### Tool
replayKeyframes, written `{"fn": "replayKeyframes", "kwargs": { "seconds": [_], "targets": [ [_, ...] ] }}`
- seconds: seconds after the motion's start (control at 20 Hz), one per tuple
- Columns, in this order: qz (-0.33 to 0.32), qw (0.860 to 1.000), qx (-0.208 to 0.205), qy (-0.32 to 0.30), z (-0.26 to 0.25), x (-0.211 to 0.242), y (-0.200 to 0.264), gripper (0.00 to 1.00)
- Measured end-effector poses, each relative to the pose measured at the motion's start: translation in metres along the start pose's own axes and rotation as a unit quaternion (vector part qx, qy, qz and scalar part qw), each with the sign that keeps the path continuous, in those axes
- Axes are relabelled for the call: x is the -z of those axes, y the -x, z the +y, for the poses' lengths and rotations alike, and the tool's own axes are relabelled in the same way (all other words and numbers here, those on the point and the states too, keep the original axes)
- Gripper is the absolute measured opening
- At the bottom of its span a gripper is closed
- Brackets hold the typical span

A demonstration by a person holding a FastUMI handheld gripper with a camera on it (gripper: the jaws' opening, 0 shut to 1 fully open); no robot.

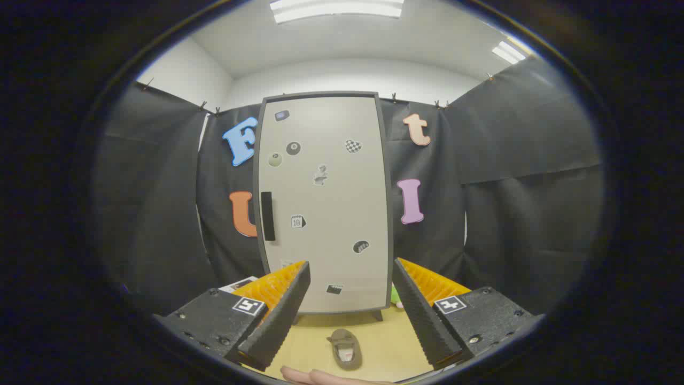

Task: Open the shoe cabinet door, grab the shoes and put them into the shoe cabinet, then close the shoe cabinet door.

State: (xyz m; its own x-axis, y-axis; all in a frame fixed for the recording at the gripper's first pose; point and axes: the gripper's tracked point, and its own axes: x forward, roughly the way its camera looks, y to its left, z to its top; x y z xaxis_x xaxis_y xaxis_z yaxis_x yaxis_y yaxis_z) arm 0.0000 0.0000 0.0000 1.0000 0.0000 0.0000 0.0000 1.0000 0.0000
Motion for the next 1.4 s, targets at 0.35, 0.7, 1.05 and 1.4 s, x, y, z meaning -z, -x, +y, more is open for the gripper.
{"fn": "replayKeyframes", "kwargs": {
  "seconds": [0.35,0.7,1.05,1.4],
  "targets": [
    [-0.011,1.000,0.014,0.000,-0.026,-0.003,0.007,1.00],
    [-0.013,1.000,0.024,0.004,-0.040,-0.002,0.006,1.00],
    [0.008,1.000,0.008,0.028,-0.027,0.001,-0.017,1.00],
    [-0.003,0.998,-0.056,0.026,0.018,-0.020,-0.056,1.00]
  ]
}}
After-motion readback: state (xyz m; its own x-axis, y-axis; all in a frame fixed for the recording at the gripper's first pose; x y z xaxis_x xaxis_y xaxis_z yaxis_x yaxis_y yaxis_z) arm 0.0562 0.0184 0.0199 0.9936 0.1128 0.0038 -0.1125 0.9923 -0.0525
